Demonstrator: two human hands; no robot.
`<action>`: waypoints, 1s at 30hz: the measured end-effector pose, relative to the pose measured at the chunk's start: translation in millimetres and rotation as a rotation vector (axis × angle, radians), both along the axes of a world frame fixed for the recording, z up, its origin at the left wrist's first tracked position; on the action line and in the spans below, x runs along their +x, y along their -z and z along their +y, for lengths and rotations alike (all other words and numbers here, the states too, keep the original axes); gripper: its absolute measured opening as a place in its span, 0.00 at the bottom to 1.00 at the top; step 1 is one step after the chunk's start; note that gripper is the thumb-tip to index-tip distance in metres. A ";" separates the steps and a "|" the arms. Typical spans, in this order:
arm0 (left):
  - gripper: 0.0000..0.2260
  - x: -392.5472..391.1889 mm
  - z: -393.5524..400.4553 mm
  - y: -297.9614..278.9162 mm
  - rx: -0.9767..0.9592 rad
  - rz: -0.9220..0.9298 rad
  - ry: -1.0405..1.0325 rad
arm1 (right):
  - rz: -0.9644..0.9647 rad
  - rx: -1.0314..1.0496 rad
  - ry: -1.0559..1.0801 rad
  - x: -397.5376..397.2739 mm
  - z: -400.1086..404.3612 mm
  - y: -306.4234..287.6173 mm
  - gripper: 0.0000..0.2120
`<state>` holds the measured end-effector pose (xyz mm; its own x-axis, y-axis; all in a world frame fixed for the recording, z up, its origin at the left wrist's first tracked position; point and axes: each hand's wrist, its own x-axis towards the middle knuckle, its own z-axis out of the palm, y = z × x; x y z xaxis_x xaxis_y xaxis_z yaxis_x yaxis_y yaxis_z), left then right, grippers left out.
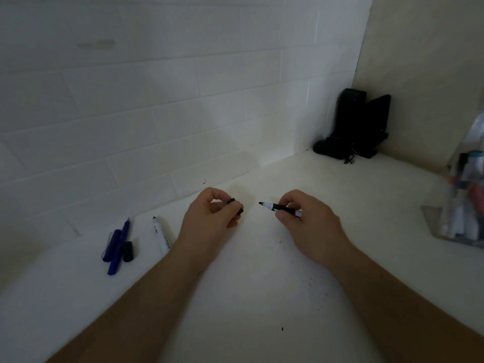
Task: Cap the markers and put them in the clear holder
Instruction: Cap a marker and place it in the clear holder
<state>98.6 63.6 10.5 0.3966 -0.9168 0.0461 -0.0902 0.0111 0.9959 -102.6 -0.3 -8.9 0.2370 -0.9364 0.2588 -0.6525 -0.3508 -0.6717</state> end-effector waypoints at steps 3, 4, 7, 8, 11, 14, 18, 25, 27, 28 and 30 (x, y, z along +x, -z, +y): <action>0.05 7.0 -4.4 2.0 -0.001 0.103 -0.042 | -0.055 -0.044 -0.054 0.7 1.8 -0.4 0.02; 0.05 9.4 -5.5 3.0 -0.011 0.152 -0.039 | -0.071 -0.056 -0.072 1.3 3.1 -0.6 0.03; 0.13 12.3 -6.2 4.7 -0.014 0.205 0.014 | -0.092 -0.091 -0.085 3.9 5.3 -0.2 0.04; 0.15 12.5 -6.0 4.9 -0.007 0.184 0.024 | -0.092 -0.099 -0.084 4.7 5.4 0.1 0.04; 0.16 11.2 -5.9 4.0 0.006 0.118 0.053 | -0.080 -0.135 -0.093 5.6 4.8 0.9 0.04; 0.15 10.2 -4.0 2.1 0.010 0.071 0.086 | -0.064 -0.182 -0.102 5.2 4.0 1.7 0.05; 0.14 10.2 -0.9 2.2 0.032 -0.059 0.126 | -0.057 -0.208 -0.113 6.0 4.4 3.0 0.05; 0.12 8.5 -0.8 2.9 0.027 -0.214 0.125 | 0.000 -0.238 -0.141 8.8 6.0 2.0 0.11; 0.12 8.7 -0.7 3.3 0.023 -0.220 0.132 | 0.004 -0.236 -0.144 9.3 6.8 1.8 0.12; 0.12 8.8 -0.8 3.8 0.025 -0.223 0.135 | 0.009 -0.235 -0.148 9.4 6.7 2.1 0.12; 0.12 9.0 -0.8 4.6 0.031 -0.235 0.139 | 0.020 -0.235 -0.152 8.9 5.9 3.3 0.11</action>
